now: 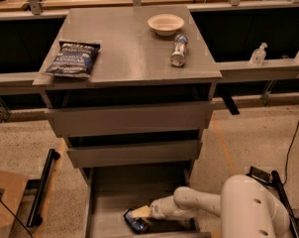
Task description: Place pepsi can into bottom drawer
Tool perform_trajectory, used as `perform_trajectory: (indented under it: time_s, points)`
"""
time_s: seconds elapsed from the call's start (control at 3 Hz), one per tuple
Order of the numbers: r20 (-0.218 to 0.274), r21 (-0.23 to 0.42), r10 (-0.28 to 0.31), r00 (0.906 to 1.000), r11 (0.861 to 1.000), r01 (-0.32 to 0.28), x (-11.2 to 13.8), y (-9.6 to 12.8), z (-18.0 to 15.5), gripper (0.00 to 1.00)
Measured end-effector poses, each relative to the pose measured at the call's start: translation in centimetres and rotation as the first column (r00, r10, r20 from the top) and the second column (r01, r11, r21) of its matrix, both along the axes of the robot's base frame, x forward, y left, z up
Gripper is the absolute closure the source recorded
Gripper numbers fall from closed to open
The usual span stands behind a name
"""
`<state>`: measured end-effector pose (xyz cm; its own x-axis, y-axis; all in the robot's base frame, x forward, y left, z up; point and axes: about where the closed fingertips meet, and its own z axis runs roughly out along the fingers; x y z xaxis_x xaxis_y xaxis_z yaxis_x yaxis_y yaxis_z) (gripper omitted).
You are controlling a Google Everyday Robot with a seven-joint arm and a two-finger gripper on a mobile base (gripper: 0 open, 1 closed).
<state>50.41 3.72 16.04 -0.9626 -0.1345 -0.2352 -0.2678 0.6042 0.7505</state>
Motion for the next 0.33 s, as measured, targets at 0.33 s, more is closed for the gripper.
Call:
perform_trajectory:
  time_s: [0.33]
  points:
    - [-0.002,0.002,0.003,1.0,1.0,-0.003,-0.15,0.19,-0.07,0.11]
